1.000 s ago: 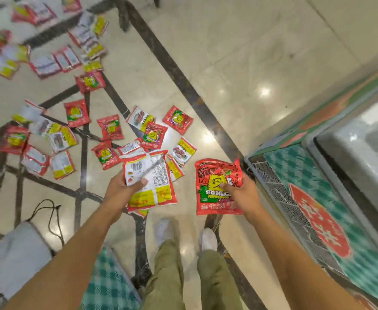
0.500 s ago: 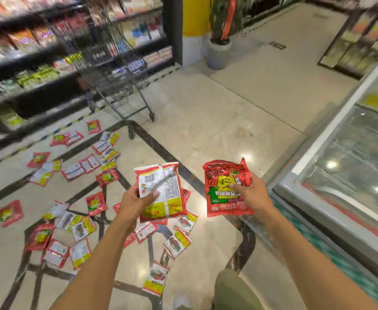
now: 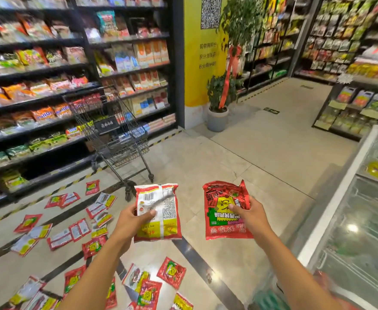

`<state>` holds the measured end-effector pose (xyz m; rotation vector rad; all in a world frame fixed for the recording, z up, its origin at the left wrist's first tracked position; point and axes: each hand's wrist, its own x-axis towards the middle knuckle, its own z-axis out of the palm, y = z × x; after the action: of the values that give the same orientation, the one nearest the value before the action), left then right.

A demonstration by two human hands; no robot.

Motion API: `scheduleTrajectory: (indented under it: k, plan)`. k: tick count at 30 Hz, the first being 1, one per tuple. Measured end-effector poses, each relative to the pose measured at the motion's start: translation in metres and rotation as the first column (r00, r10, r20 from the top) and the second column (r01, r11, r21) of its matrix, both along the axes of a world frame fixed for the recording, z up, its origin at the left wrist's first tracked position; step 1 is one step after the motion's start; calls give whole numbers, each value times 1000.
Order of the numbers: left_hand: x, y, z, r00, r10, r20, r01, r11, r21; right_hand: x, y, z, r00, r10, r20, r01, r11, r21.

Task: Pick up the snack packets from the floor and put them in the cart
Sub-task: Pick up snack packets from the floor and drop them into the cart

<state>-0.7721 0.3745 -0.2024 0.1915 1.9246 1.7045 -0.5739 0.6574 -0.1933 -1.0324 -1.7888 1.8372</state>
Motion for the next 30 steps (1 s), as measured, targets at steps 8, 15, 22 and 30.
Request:
scheduleTrajectory:
  k: [8, 15, 22, 30]
  plan:
    - [-77, 136, 24, 996, 84, -11, -84, 996, 18, -93, 150, 16, 997, 73, -27, -73, 997, -16]
    - [-144, 213, 40, 986, 164, -32, -162, 985, 50, -177, 234, 27, 995, 84, -48, -87, 995, -48]
    - [-241, 268, 32, 973, 230, -29, -230, 973, 30, -280, 296, 19, 991, 131, -18, -132, 990, -54]
    - [-412, 330, 22, 950, 314, 11, -314, 948, 46, -472, 360, 15, 980, 198, 5, -198, 979, -45]
